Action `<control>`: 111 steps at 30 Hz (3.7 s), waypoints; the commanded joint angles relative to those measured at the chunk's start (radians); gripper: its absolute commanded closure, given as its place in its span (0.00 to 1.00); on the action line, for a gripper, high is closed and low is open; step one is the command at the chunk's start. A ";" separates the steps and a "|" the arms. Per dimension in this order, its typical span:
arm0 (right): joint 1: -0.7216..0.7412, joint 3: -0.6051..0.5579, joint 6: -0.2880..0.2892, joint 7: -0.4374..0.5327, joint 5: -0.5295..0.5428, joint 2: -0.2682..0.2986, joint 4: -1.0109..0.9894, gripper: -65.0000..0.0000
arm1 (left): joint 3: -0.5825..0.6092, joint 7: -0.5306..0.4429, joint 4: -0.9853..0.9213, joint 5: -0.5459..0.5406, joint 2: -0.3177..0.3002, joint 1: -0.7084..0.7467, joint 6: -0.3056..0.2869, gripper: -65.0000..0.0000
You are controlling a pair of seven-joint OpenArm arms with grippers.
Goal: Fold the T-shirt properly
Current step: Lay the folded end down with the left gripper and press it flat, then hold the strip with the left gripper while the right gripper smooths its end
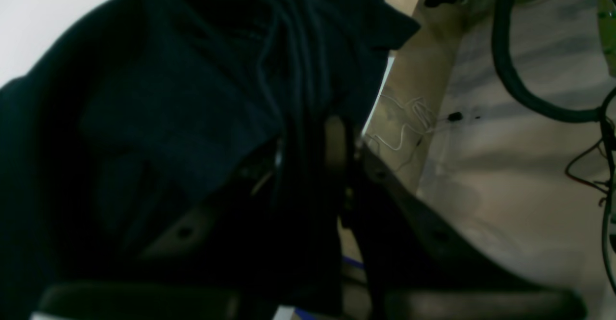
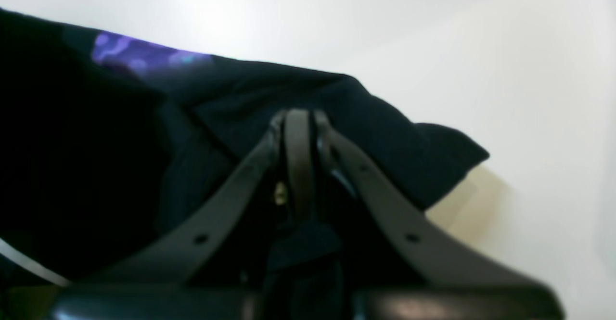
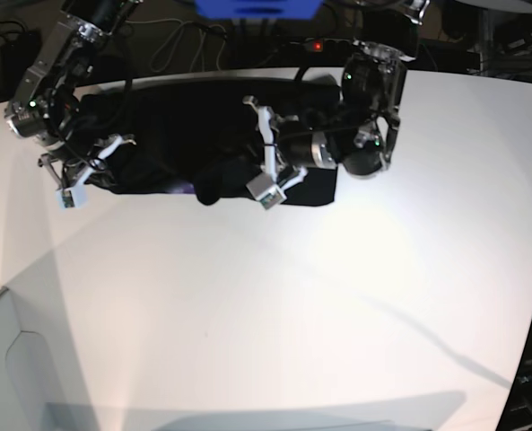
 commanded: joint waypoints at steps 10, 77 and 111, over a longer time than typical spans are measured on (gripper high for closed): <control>0.010 0.000 -0.007 0.018 0.020 0.002 0.015 1.00 | 0.070 -0.015 0.017 -0.028 -0.013 -0.048 -0.001 0.94; 0.114 0.370 -0.007 -0.275 0.276 0.304 -0.704 0.62 | -0.361 -0.026 -0.054 -0.029 -0.057 0.035 -0.011 0.00; -0.006 0.213 -0.007 -0.275 0.739 0.292 -0.473 0.62 | -0.364 -0.026 -0.046 -0.029 -0.051 0.055 -0.004 0.00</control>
